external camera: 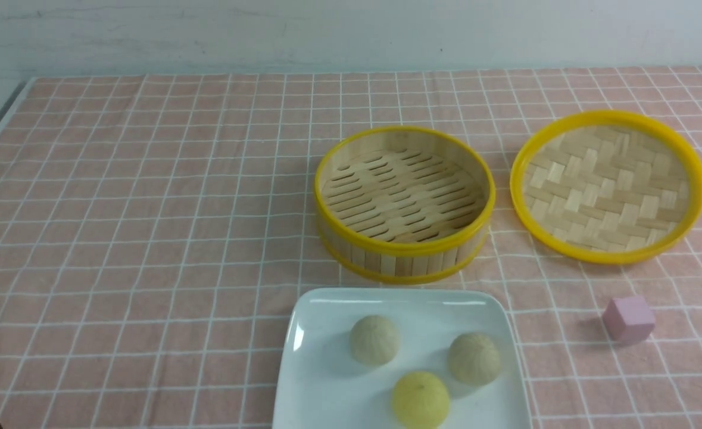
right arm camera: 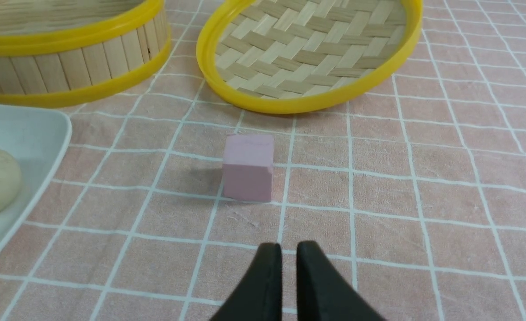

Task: Put the steamed buns into the plate on the pink tablecloth.

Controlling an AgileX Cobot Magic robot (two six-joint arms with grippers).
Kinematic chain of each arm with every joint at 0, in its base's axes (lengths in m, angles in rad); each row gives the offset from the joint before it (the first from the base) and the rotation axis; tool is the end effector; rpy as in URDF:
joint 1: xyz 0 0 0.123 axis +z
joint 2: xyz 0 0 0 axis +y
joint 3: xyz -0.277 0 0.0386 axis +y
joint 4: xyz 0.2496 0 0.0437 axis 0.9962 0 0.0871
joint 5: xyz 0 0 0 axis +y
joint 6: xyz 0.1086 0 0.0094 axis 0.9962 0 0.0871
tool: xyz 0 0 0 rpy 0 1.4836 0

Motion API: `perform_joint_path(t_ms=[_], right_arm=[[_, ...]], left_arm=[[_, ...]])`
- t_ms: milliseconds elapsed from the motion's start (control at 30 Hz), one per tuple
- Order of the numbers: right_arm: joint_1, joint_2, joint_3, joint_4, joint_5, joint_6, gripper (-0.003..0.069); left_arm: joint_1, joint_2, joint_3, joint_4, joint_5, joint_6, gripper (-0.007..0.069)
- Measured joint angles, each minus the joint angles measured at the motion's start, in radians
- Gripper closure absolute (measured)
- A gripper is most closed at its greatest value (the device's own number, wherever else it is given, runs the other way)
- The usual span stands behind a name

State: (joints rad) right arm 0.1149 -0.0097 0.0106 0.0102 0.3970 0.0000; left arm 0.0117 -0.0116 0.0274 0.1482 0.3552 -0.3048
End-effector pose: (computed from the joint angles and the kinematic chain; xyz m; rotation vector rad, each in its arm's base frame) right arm 0.0755 0.0091 0.1690 -0.1019 1.8797 0.0890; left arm 0.0773 0.0065 0.1679 -0.1996 1.8403 -0.0598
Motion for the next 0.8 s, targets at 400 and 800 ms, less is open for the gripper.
perform_joint_path(t_ms=[400, 800], right_arm=[[0.000, 0.000, 0.000, 0.000, 0.000, 0.000, 0.0564], [0.000, 0.000, 0.000, 0.000, 0.000, 0.000, 0.0549]], left_arm=[[-0.054, 0.000, -0.001, -0.002, 0.009, 0.027, 0.0568], [-0.054, 0.000, -0.001, -0.002, 0.012, 0.027, 0.0563]])
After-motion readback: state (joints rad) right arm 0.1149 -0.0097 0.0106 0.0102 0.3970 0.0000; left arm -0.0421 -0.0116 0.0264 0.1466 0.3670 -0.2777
